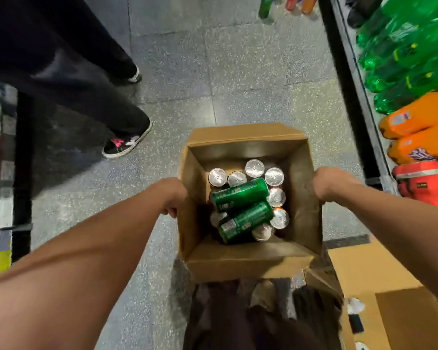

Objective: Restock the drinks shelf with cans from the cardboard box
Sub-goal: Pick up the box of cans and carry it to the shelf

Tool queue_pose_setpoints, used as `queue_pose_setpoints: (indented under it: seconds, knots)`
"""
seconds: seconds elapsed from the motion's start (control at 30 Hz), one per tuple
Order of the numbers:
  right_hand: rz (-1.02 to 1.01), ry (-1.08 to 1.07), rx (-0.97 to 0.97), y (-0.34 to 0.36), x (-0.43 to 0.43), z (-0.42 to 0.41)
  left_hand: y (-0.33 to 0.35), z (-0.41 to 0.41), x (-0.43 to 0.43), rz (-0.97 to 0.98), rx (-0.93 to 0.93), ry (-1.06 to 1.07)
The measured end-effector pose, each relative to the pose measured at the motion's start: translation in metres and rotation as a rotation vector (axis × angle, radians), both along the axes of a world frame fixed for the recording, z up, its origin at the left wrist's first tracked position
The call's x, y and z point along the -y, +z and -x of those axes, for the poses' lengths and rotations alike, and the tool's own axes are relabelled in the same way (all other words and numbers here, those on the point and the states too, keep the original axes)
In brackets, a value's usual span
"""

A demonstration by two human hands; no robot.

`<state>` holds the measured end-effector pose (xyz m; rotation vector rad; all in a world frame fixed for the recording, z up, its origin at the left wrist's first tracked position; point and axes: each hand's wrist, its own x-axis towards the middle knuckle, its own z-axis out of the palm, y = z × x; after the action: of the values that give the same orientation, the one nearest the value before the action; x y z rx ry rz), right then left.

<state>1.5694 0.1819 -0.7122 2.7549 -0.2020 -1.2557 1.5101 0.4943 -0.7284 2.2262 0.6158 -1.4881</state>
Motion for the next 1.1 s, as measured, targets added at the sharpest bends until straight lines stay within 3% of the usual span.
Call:
queue_pose_setpoints:
  seconds: [0.27, 0.43, 0.7, 0.9, 1.1]
  knots:
    - [-0.014, -0.009, 0.012, 0.012, -0.028, -0.144, 0.011, -0.150, -0.023, -0.021, 0.011, -0.023]
    - [-0.035, 0.000, 0.012, 0.012, -0.034, -0.245, 0.018, -0.249, -0.032, -0.045, 0.102, 0.037]
    - [-0.067, -0.058, 0.088, 0.007, -0.036, -0.397, 0.023, -0.399, -0.032, -0.080, 0.081, 0.171]
    - [-0.081, -0.028, 0.072, 0.009, -0.038, -0.496, 0.018, -0.496, -0.037, -0.099, 0.072, 0.096]
    - [-0.069, -0.148, 0.081, -0.001, -0.029, -0.563, 0.005, -0.605, -0.038, -0.118, 0.110, -0.084]
